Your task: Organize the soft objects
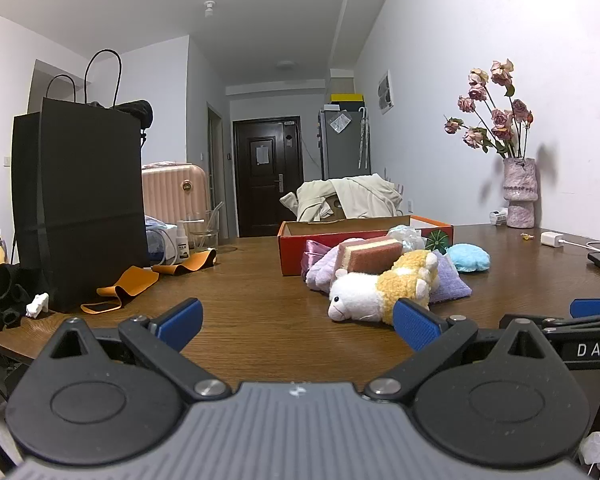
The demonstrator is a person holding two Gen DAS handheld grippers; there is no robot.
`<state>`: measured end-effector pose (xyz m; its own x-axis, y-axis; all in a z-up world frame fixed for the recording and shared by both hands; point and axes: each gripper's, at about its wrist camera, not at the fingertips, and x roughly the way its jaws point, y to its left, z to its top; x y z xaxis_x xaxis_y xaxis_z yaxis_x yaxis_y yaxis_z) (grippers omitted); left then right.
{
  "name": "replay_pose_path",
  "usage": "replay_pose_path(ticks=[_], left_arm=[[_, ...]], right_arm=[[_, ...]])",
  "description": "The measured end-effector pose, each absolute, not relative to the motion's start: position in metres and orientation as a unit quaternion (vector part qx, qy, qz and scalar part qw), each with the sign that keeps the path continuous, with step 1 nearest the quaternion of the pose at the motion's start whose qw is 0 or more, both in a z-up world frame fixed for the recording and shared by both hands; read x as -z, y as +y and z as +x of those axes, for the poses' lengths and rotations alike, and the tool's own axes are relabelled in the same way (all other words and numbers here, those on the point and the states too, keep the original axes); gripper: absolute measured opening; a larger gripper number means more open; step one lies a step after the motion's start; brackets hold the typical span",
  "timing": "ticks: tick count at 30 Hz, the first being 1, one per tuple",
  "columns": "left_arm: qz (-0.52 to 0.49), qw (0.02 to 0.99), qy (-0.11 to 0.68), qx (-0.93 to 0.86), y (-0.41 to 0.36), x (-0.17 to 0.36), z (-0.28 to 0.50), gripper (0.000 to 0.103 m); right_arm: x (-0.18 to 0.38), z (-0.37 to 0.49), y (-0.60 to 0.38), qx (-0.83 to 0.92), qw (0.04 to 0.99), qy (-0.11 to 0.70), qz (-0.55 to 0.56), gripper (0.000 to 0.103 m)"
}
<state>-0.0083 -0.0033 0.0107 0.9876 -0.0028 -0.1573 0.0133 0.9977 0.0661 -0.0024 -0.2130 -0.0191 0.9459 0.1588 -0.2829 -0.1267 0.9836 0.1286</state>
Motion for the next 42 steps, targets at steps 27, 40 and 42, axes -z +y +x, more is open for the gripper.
replay_pose_path(ticks=[27, 40, 42], left_arm=[[0.036, 0.994, 0.101, -0.005, -0.003, -0.027, 0.025, 0.103], [0.001, 0.981, 0.183, 0.07, -0.002, -0.023, 0.121, 0.103], [-0.01, 0.977, 0.193, 0.09, 0.001, -0.022, 0.137, 0.103]], right_arm=[[0.002, 0.026, -0.22, -0.072, 0.983, 0.155, 0.064, 0.103], [-0.002, 0.097, -0.222, -0.106, 0.967, 0.209, 0.101, 0.096], [-0.003, 0.112, -0.225, -0.112, 0.962, 0.217, 0.118, 0.094]])
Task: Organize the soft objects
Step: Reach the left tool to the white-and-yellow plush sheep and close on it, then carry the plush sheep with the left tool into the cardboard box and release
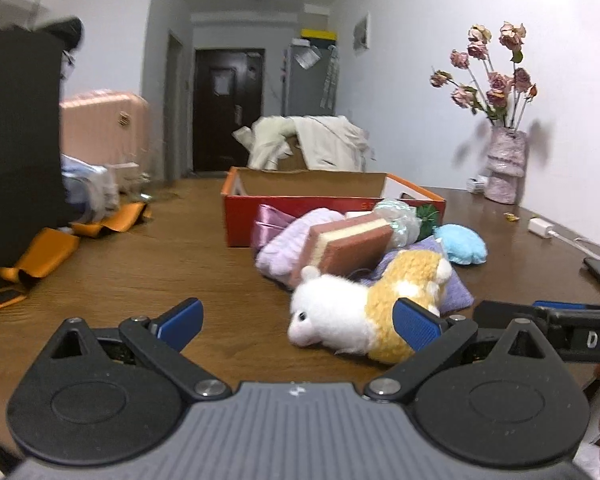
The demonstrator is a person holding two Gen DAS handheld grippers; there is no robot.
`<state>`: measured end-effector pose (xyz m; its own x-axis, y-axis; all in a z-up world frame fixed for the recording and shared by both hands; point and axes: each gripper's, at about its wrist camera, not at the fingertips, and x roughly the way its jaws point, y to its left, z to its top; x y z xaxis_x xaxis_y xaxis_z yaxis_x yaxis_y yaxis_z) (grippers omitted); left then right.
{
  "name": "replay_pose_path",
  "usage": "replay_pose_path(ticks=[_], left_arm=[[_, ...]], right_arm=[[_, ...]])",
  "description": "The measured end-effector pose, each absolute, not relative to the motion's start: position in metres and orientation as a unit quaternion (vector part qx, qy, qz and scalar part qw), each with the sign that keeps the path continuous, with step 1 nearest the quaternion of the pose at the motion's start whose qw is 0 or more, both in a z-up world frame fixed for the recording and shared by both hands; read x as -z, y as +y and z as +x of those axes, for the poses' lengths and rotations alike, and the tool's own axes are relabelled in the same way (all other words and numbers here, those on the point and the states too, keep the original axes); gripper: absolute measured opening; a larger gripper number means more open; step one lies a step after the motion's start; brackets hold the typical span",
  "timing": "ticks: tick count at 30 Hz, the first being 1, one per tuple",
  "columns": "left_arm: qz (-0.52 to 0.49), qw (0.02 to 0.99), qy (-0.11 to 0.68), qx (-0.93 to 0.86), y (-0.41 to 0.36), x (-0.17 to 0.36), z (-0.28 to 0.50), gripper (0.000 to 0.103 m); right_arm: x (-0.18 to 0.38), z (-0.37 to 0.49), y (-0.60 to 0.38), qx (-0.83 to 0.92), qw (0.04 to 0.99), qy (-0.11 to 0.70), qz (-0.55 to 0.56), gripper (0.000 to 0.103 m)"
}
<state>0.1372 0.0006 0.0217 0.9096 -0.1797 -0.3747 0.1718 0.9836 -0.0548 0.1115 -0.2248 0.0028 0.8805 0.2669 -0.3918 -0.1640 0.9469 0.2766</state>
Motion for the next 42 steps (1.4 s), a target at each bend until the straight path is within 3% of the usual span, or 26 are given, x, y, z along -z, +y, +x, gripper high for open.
replay_pose_path(ticks=[3, 8, 11, 13, 23, 39, 40, 42], left_arm=[[-0.029, 0.97, 0.209, 0.119, 0.004, -0.02, 0.161, 0.099], [-0.077, 0.952, 0.246, 0.163, 0.014, -0.013, 0.199, 0.076], [-0.114, 0.934, 0.279, 0.192, 0.024, -0.005, 0.217, 0.064], [-0.146, 0.921, 0.293, 0.212, 0.031, -0.002, 0.223, 0.054], [-0.188, 0.911, 0.292, 0.222, 0.035, -0.006, 0.199, 0.052], [-0.167, 0.933, 0.202, 0.247, 0.012, -0.051, 0.108, 0.05], [-0.167, 0.931, 0.201, 0.255, 0.01, -0.053, 0.109, 0.039], [-0.178, 0.919, 0.212, 0.282, 0.004, -0.055, 0.116, 0.033]], right_arm=[[-0.005, 0.135, -0.228, -0.126, 0.952, 0.232, 0.152, 0.089], [-0.004, 0.166, -0.223, -0.156, 0.934, 0.253, 0.199, 0.083], [0.003, 0.182, -0.215, -0.166, 0.923, 0.273, 0.216, 0.065], [0.007, 0.188, -0.212, -0.162, 0.919, 0.277, 0.228, 0.062], [-0.003, 0.176, -0.214, -0.151, 0.925, 0.271, 0.221, 0.054], [-0.041, 0.098, -0.233, -0.172, 0.94, 0.193, 0.222, 0.05], [-0.042, 0.098, -0.233, -0.175, 0.94, 0.191, 0.222, 0.047], [-0.04, 0.102, -0.233, -0.194, 0.933, 0.197, 0.231, 0.044]])
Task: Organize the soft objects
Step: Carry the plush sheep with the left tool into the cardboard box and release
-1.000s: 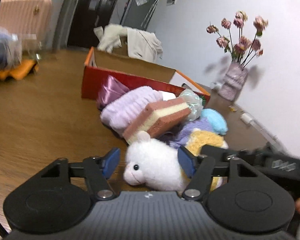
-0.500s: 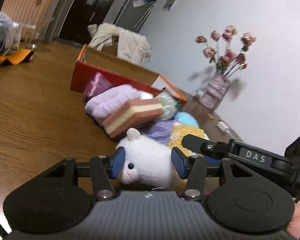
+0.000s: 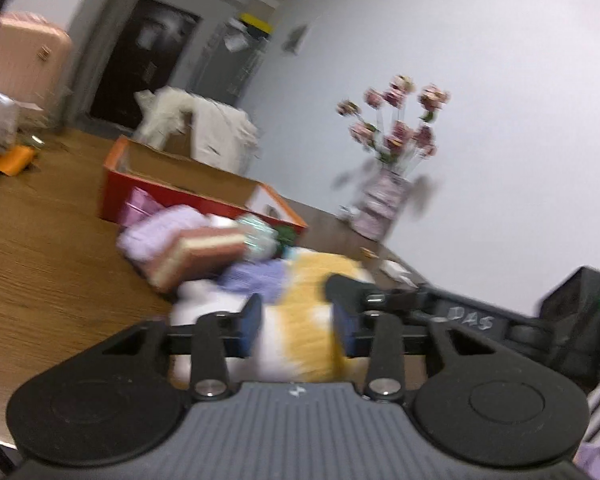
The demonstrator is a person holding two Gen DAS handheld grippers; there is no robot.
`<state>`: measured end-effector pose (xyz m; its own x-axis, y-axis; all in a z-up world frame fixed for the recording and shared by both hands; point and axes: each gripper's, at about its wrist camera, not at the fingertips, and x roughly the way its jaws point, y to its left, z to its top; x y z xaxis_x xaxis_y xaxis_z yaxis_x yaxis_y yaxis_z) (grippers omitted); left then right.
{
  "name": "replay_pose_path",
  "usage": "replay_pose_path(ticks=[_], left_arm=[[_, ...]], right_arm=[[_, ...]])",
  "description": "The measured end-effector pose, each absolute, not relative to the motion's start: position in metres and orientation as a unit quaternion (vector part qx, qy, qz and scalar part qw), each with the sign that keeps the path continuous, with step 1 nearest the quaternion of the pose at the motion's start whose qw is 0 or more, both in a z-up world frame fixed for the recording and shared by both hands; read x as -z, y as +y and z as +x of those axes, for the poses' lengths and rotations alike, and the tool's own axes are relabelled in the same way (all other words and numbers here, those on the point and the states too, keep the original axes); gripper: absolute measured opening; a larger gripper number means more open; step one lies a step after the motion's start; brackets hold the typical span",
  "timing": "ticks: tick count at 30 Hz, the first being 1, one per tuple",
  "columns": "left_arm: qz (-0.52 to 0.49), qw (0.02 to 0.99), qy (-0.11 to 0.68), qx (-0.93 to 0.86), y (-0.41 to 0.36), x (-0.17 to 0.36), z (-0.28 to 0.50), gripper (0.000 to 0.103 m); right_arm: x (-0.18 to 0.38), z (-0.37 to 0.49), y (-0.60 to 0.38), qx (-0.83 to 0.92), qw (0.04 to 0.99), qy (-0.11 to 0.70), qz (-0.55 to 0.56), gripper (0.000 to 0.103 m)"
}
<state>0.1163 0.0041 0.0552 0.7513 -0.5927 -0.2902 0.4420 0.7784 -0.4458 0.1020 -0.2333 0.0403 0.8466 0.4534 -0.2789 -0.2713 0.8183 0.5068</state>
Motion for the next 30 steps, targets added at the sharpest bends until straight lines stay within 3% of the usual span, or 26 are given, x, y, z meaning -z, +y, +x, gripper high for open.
replay_pose_path(ticks=[6, 8, 10, 12, 17, 19, 24, 30], left_arm=[[-0.151, 0.931, 0.233, 0.238, -0.01, -0.048, 0.143, 0.034], [-0.144, 0.937, 0.228, 0.223, -0.004, -0.044, 0.145, 0.038], [-0.141, 0.941, 0.234, 0.202, 0.004, -0.039, 0.15, 0.061], [-0.125, 0.945, 0.244, 0.176, 0.006, -0.031, 0.157, 0.073], [-0.148, 0.918, 0.311, 0.197, 0.001, 0.001, 0.18, 0.071], [-0.168, 0.91, 0.311, 0.216, 0.004, 0.002, 0.183, 0.054], [-0.222, 0.893, 0.313, 0.235, 0.013, -0.008, 0.193, 0.054], [-0.202, 0.909, 0.249, 0.267, -0.004, -0.071, 0.225, 0.054]], right_arm=[[-0.027, 0.128, -0.24, -0.176, 0.932, 0.21, 0.236, 0.042], [-0.016, 0.141, -0.244, -0.163, 0.929, 0.231, 0.239, 0.042], [-0.007, 0.149, -0.248, -0.156, 0.926, 0.24, 0.245, 0.042], [-0.002, 0.157, -0.254, -0.158, 0.921, 0.246, 0.259, 0.042], [0.006, 0.169, -0.26, -0.159, 0.913, 0.257, 0.274, 0.042], [0.011, 0.173, -0.262, -0.154, 0.911, 0.262, 0.279, 0.042], [-0.002, 0.175, -0.269, -0.161, 0.911, 0.248, 0.289, 0.041], [-0.065, 0.21, -0.288, -0.188, 0.923, 0.19, 0.277, 0.041]])
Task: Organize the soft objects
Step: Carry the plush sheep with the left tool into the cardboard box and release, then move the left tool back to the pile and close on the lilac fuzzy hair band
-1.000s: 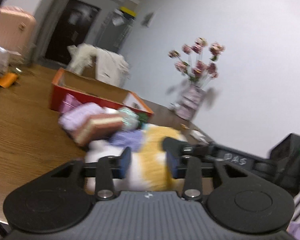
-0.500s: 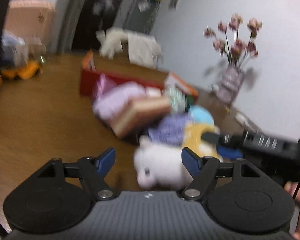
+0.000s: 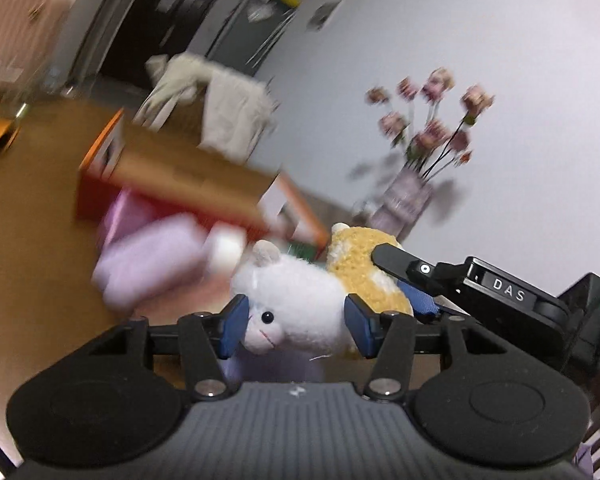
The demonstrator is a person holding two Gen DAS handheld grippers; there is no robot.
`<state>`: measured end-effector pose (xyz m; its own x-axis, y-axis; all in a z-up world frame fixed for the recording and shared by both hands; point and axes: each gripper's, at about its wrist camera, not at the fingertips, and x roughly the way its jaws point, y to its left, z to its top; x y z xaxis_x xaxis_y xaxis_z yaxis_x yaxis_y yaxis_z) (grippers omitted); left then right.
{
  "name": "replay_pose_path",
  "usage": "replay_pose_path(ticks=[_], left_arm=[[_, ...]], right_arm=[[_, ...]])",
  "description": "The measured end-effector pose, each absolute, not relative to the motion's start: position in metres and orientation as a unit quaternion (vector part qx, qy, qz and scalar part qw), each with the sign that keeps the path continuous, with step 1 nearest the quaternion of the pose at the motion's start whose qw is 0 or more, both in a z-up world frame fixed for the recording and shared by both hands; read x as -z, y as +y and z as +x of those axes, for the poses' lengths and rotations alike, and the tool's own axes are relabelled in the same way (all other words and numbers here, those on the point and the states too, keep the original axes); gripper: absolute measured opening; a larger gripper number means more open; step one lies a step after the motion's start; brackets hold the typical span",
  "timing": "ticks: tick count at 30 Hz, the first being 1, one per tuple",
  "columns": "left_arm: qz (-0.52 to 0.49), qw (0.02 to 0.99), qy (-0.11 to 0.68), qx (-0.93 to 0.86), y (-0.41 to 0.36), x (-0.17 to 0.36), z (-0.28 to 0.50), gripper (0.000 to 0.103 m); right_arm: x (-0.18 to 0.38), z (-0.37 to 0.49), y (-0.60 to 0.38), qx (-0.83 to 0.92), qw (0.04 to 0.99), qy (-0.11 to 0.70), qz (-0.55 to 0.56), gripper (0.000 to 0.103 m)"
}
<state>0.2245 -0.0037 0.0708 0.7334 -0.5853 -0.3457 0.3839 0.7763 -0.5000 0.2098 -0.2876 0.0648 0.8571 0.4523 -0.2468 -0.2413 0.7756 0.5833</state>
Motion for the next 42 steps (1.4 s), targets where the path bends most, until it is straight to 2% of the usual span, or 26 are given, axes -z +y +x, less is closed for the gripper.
replay_pose_path(ticks=[5, 11, 16, 18, 21, 26, 28, 31, 35, 39, 42], left_arm=[[-0.199, 0.911, 0.255, 0.254, -0.028, -0.091, 0.317, 0.054], [-0.203, 0.896, 0.322, 0.227, -0.052, -0.07, 0.416, 0.053], [-0.181, 0.882, 0.361, 0.243, -0.071, -0.045, 0.451, 0.049], [-0.16, 0.882, 0.364, 0.252, -0.081, -0.044, 0.451, 0.05], [-0.138, 0.889, 0.35, 0.261, -0.088, -0.048, 0.448, 0.059], [-0.131, 0.911, 0.314, 0.233, -0.072, -0.066, 0.429, 0.069], [-0.122, 0.92, 0.302, 0.217, -0.062, -0.078, 0.419, 0.07], [-0.095, 0.937, 0.279, 0.186, -0.046, -0.098, 0.397, 0.08], [-0.046, 0.958, 0.243, 0.143, -0.02, -0.116, 0.352, 0.087], [-0.01, 0.968, 0.229, 0.103, 0.004, -0.123, 0.309, 0.09], [-0.004, 0.974, 0.209, 0.083, 0.016, -0.132, 0.279, 0.091]], right_arm=[[-0.097, 0.303, -0.304, -0.19, 0.929, 0.194, 0.25, 0.041], [-0.071, 0.419, -0.323, -0.163, 0.909, 0.27, 0.274, 0.041], [-0.05, 0.462, -0.315, -0.128, 0.912, 0.315, 0.227, 0.043], [-0.043, 0.466, -0.303, -0.117, 0.92, 0.323, 0.187, 0.046], [-0.044, 0.463, -0.295, -0.089, 0.937, 0.308, 0.137, 0.046], [-0.06, 0.45, -0.299, -0.075, 0.947, 0.288, 0.122, 0.051], [-0.073, 0.439, -0.302, -0.072, 0.953, 0.27, 0.117, 0.056], [-0.096, 0.417, -0.307, -0.084, 0.958, 0.25, 0.114, 0.063], [-0.121, 0.369, -0.306, -0.091, 0.967, 0.225, 0.082, 0.073], [-0.137, 0.318, -0.304, -0.105, 0.97, 0.208, 0.067, 0.08], [-0.148, 0.283, -0.297, -0.111, 0.972, 0.197, 0.058, 0.081]])
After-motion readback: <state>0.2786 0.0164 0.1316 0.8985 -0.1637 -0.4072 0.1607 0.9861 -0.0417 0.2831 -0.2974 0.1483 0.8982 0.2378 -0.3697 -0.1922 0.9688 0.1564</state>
